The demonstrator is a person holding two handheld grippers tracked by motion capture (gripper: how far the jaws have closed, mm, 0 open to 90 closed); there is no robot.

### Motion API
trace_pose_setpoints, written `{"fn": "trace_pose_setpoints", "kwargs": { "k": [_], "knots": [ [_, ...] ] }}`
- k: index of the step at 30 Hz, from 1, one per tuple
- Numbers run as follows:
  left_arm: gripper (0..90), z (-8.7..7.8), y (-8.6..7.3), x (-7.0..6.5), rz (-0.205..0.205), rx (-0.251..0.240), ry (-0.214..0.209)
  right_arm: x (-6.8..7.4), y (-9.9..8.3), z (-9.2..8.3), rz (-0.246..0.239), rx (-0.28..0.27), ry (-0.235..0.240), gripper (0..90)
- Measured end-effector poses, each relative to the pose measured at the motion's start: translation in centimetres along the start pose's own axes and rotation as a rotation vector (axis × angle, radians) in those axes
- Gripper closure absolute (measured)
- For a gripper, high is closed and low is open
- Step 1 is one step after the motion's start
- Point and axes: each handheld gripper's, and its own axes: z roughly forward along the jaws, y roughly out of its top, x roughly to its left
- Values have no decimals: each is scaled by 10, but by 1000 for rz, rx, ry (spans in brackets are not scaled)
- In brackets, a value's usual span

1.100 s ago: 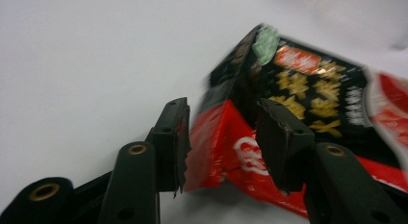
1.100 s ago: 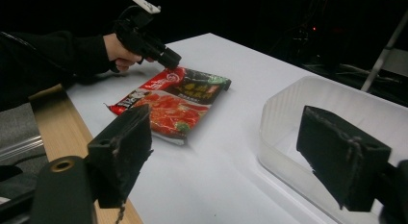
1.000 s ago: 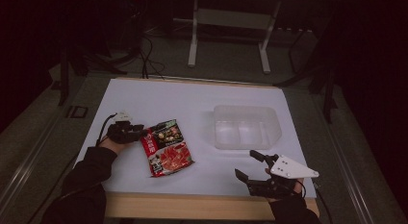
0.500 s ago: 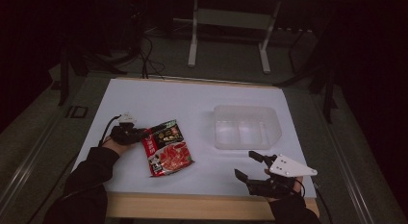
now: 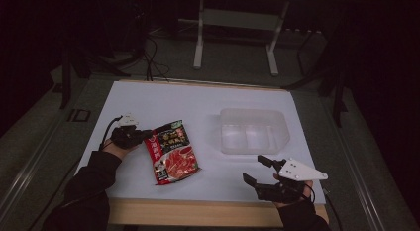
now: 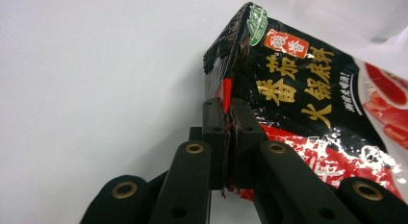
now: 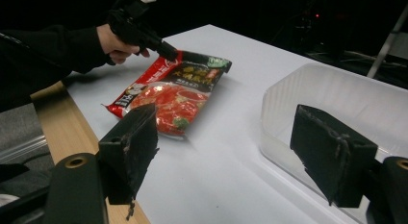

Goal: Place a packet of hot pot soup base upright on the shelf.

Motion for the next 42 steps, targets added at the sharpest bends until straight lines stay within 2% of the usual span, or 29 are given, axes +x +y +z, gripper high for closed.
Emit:
{"fn": "trace_pose_setpoints", "kwargs": {
  "k": [6, 8, 13, 27, 29, 33, 36, 37, 40, 42],
  "knots": [
    [878, -12, 11, -9, 34, -26, 1, -1, 1, -1, -4, -12, -11, 251],
    [877, -14, 14, -11, 34, -39, -3, -1, 1, -2, 14, -1, 4, 285],
    [878, -21, 21, -17, 35, -65, -13, -1, 2, -2, 11, -2, -5, 283],
    [877, -37, 37, -38, 94, -118, -40, 0, 3, -4, -2, 5, -48, 259],
    [879, -39, 40, -42, 88, -120, -44, 0, 4, -5, -3, 0, -56, 267],
    [879, -43, 46, -51, 116, -140, -52, -1, 5, -8, 0, -16, -59, 289],
    [880, -46, 51, -57, 137, -156, -55, -1, 6, -11, -21, -24, -65, 300],
    [880, -47, 52, -59, 141, -161, -61, -1, 7, -12, -25, -27, -78, 302],
    [880, -50, 56, -64, 149, -179, -75, -2, 7, -13, -29, -22, -79, 310],
    [880, -54, 60, -71, 157, -201, -116, -2, 8, -14, -18, -13, -89, 305]
  ]
}}
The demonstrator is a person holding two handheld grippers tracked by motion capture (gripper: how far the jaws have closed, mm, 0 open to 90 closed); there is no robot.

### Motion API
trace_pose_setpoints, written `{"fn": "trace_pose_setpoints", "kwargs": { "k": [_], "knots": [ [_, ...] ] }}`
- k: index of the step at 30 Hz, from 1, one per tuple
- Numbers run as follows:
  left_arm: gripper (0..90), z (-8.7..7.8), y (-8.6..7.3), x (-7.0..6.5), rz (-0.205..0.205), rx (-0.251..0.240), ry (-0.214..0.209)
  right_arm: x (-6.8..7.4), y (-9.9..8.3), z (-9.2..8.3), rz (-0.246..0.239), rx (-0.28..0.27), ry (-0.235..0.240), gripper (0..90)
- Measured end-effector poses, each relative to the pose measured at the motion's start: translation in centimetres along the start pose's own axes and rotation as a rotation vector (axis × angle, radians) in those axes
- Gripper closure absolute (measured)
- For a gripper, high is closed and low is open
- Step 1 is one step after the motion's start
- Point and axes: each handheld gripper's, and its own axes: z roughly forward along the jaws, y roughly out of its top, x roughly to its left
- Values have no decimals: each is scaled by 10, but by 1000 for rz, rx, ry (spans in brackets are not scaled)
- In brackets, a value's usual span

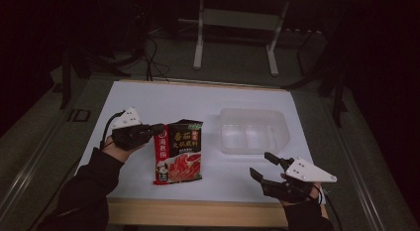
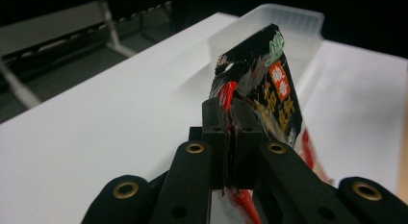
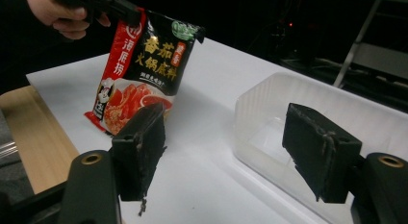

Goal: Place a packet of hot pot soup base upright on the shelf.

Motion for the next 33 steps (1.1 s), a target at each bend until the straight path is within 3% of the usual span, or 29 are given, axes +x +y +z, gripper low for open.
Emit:
{"fn": "trace_pose_setpoints", "kwargs": {
  "k": [5, 9, 14, 20, 29, 33],
  "knots": [
    [879, -4, 18, -16, 55, -19, -64, 0, 2, -3, 2, -15, -17, 301],
    [879, -9, 32, -27, 102, -42, -75, 2, 9, -5, -19, -33, -20, 296],
    [879, -12, 39, -33, 103, -77, -124, 7, 20, -3, -50, -58, 6, 296],
    [878, -10, 44, -40, 76, -113, -189, 12, 39, 11, -68, -67, 60, 299],
    [878, -7, 50, -49, 93, -130, -238, 19, 67, 51, -82, -83, 167, 312],
    [878, -7, 51, -50, 93, -142, -248, 22, 71, 69, -85, -69, 204, 370]
  ]
}}
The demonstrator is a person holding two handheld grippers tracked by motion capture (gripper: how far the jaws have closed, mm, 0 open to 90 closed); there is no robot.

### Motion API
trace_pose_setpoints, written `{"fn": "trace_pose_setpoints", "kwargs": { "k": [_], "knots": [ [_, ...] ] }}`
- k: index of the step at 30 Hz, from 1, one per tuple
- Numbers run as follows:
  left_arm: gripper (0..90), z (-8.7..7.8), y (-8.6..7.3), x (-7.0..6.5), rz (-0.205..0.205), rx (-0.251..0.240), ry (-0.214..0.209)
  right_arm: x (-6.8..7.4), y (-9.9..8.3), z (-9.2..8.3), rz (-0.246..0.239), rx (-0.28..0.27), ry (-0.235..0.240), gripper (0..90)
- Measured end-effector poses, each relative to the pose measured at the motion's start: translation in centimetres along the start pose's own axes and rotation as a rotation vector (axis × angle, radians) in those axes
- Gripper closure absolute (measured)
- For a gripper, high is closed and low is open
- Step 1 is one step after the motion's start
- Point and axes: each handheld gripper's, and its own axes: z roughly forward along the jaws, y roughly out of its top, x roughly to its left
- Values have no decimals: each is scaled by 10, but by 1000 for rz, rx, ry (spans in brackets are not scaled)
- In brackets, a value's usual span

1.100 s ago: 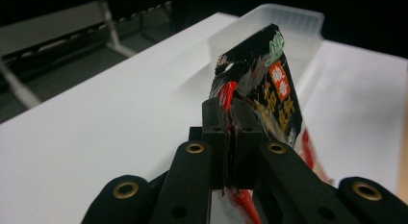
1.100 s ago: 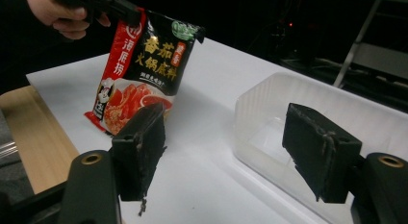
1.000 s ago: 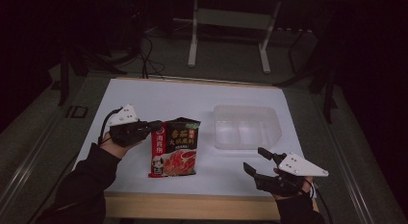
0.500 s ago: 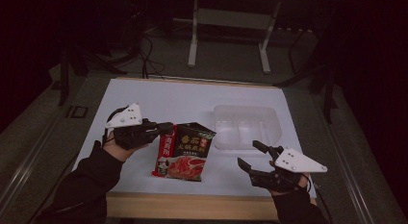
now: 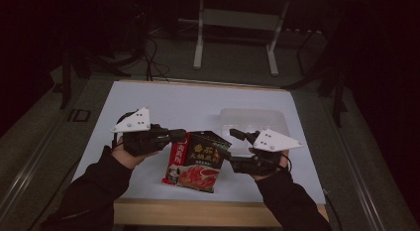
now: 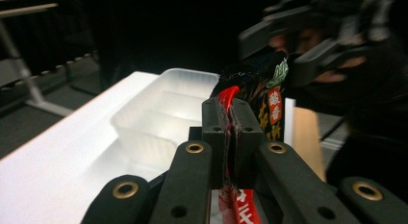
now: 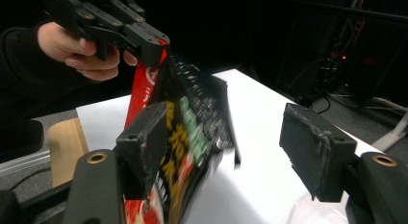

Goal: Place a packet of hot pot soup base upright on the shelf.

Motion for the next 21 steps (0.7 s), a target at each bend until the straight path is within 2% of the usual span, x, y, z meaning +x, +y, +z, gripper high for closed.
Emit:
{"fn": "trace_pose_setpoints", "kwargs": {
  "k": [1, 5, 7, 8, 9, 10, 11, 14, 16, 21],
  "knots": [
    [877, 0, 0, 0, 0, -4, -13, 0, 0, 3, 4, 5, 13, 376],
    [877, 1, 2, -2, 5, -13, -18, 3, 0, 13, -4, 20, 37, 416],
    [877, 1, 2, -3, 7, -11, -28, 4, -1, 15, -17, 40, 47, 488],
    [877, 2, 2, -3, 7, -11, -28, 5, -1, 16, -21, 46, 48, 585],
    [877, 2, 2, -3, 4, -10, -35, 4, -1, 16, -16, 58, 69, 661],
    [876, 2, 2, -3, 4, -10, -32, 5, -1, 17, -7, 72, 87, 697],
    [876, 2, 1, -2, 0, -11, -34, 5, -1, 17, -11, 81, 84, 729],
    [875, 2, 1, 0, -1, -6, -47, 8, 0, 16, 0, 106, 89, 753],
    [875, 2, 1, 0, -5, -14, -58, 9, 3, 15, 30, 116, 95, 759],
    [868, 0, 1, 1, -14, -44, -77, 15, 13, 10, 59, 122, 65, 768]
  ]
}}
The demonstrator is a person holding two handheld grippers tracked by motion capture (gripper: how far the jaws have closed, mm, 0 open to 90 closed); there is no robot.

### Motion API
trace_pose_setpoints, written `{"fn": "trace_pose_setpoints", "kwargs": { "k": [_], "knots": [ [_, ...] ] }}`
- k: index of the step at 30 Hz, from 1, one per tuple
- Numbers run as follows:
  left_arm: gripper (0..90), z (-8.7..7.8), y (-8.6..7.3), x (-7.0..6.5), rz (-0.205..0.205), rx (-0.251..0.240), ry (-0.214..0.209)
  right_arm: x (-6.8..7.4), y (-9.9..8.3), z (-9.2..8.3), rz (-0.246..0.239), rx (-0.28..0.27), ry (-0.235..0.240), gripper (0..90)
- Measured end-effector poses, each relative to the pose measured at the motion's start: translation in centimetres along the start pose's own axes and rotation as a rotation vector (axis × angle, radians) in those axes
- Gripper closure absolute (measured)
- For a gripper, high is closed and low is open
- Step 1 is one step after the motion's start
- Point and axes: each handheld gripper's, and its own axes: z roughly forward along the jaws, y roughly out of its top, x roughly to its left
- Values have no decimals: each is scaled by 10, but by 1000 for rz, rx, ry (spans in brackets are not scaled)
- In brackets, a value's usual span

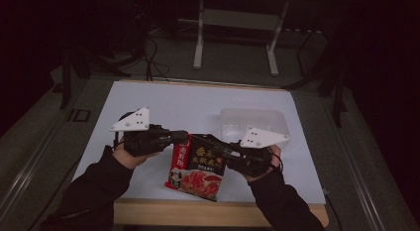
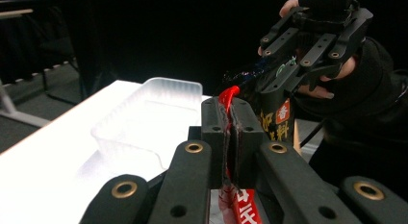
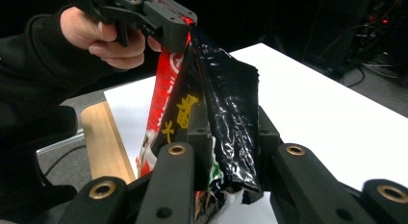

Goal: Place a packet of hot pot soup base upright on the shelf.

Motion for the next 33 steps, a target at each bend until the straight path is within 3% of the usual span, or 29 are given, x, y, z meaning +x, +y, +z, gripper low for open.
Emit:
{"fn": "trace_pose_setpoints", "kwargs": {
  "k": [3, 5, 7, 9, 14, 17, 18, 19, 23, 26, 31, 33],
  "knots": [
    [837, -1, 2, 1, -2, -10, -7, 2, 4, -3, 18, -3, -11, 770],
    [762, -3, 3, 2, -13, -25, -9, 3, 7, -5, 30, -9, -14, 771],
    [590, -5, 3, 3, -24, -51, -3, 4, 10, -7, 33, -10, -41, 772],
    [457, -8, 2, 3, -21, -63, 35, 3, 13, -10, 29, -17, -75, 771],
    [207, -13, -8, 7, -60, -60, 51, -5, 22, -24, 53, -62, -185, 770],
    [140, -14, -16, 8, -81, -48, 69, -10, 29, -34, 57, -96, -262, 770],
    [139, -14, -16, 8, -81, -48, 69, -10, 29, -34, 57, -96, -262, 770],
    [135, -14, -23, 9, -93, -57, 78, -16, 33, -41, 63, -121, -318, 769],
    [69, -13, -37, 8, -90, -55, 139, -30, 39, -51, 97, -156, -405, 769],
    [20, -13, -49, 6, -93, -74, 138, -40, 43, -57, 123, -181, -464, 767],
    [11, -10, -68, 2, -93, -25, 193, -55, 43, -60, 158, -229, -557, 767],
    [12, -12, -78, 3, -111, -15, 186, -61, 41, -59, 176, -234, -585, 767]
  ]
}}
